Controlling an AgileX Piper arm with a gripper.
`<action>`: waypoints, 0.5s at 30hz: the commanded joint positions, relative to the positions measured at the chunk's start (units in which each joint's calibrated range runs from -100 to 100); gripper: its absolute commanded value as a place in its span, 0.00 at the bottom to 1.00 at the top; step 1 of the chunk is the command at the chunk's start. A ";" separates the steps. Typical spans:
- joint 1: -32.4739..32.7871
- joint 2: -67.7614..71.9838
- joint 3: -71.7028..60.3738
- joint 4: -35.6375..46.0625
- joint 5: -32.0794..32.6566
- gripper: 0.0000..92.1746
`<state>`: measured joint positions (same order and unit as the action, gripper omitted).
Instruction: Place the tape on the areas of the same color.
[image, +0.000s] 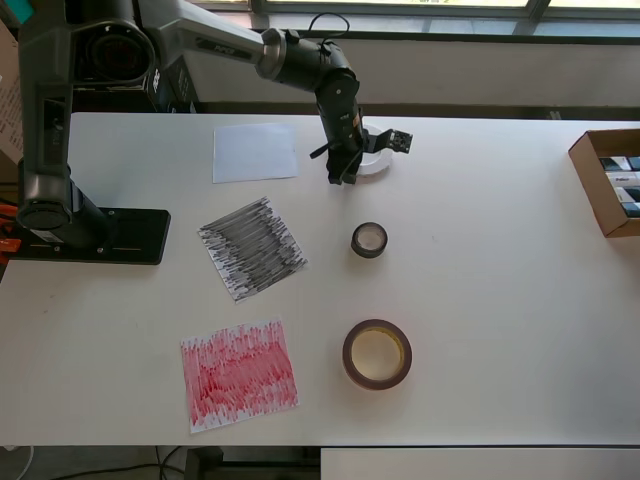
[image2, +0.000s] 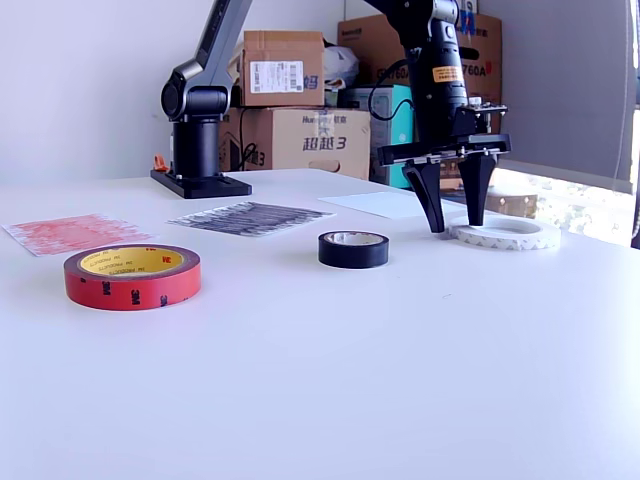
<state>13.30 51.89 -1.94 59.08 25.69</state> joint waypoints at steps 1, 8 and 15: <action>0.52 -0.35 -0.02 0.44 -0.30 0.59; 1.23 -0.35 -0.83 0.44 -0.39 0.59; 1.23 -0.25 -0.74 0.44 -0.22 0.58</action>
<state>14.66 52.16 -2.93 59.41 25.51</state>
